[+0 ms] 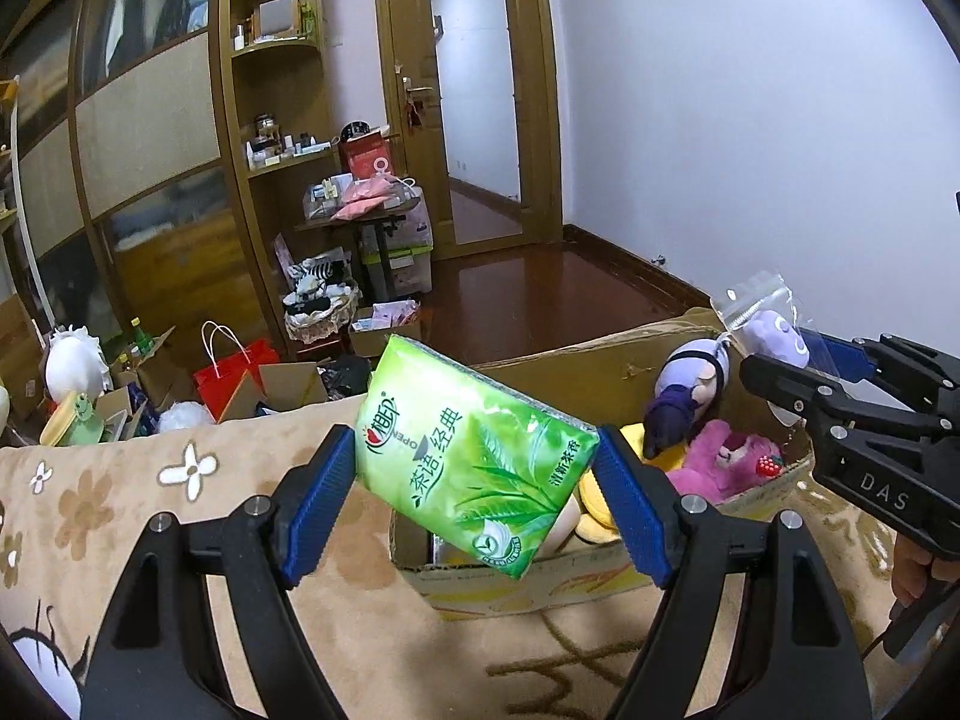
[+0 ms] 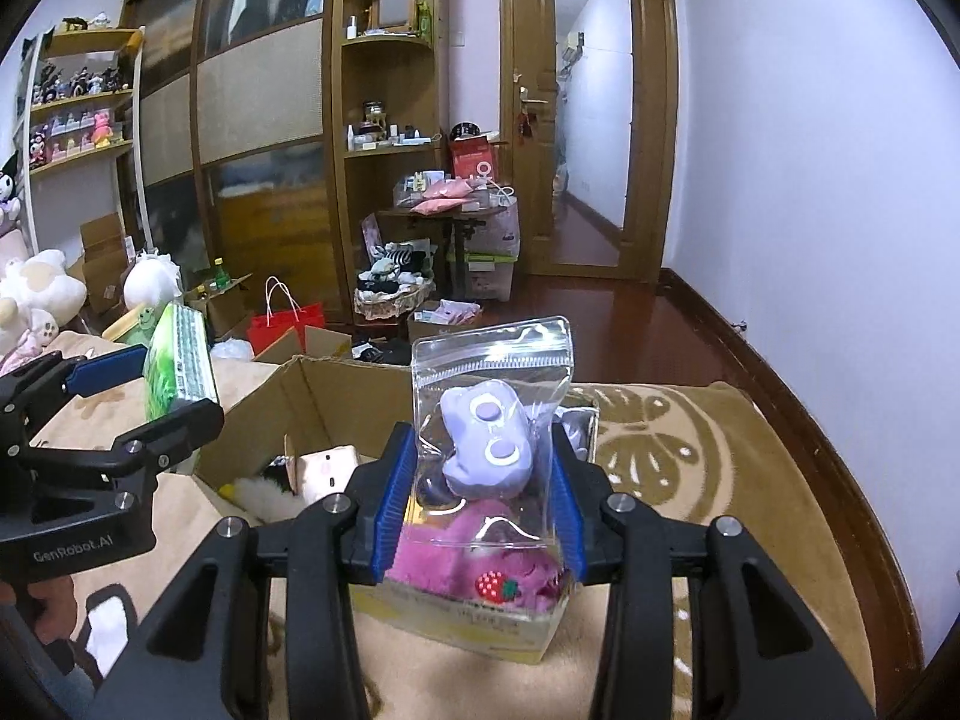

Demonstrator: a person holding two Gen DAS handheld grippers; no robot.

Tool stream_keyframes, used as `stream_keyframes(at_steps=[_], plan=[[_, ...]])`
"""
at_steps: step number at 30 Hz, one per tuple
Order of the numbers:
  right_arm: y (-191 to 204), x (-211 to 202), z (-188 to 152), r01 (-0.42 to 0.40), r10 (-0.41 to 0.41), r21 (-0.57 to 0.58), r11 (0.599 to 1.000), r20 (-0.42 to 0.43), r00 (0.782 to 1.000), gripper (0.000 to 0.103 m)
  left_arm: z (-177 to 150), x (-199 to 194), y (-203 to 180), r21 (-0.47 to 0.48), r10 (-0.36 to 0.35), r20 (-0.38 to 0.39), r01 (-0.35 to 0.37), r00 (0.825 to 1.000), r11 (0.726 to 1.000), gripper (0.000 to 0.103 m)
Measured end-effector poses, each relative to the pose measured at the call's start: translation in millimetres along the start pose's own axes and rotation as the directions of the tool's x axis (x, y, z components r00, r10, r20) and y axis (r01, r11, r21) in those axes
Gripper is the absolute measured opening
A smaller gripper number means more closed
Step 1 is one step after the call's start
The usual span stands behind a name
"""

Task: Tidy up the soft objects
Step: 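Open both tools to drop tissue pack and bagged toy into box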

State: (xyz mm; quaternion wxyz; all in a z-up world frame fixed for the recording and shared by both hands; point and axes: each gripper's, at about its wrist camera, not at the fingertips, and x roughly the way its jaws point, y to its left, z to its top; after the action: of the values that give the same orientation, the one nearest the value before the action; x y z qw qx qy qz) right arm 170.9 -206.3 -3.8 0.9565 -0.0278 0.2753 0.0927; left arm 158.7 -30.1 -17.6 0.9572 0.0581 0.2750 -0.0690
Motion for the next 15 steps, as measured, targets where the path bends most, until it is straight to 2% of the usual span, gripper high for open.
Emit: stream_keyframes(at_steps=[10, 15], plan=[[0, 20, -5, -0.066, 0.066, 0.008, 0.998, -0.027, 0.997, 0.046, -5, 26, -2, 0.03, 0.0, -0.052, 0.001, 0.999, 1.0, 0.081], [1, 28, -9, -0.082, 0.083, 0.007, 0.997, -0.048, 0.995, 0.046, -4, 32, 1, 0.01, -0.001, -0.071, 0.002, 0.998, 1.0, 0.081]])
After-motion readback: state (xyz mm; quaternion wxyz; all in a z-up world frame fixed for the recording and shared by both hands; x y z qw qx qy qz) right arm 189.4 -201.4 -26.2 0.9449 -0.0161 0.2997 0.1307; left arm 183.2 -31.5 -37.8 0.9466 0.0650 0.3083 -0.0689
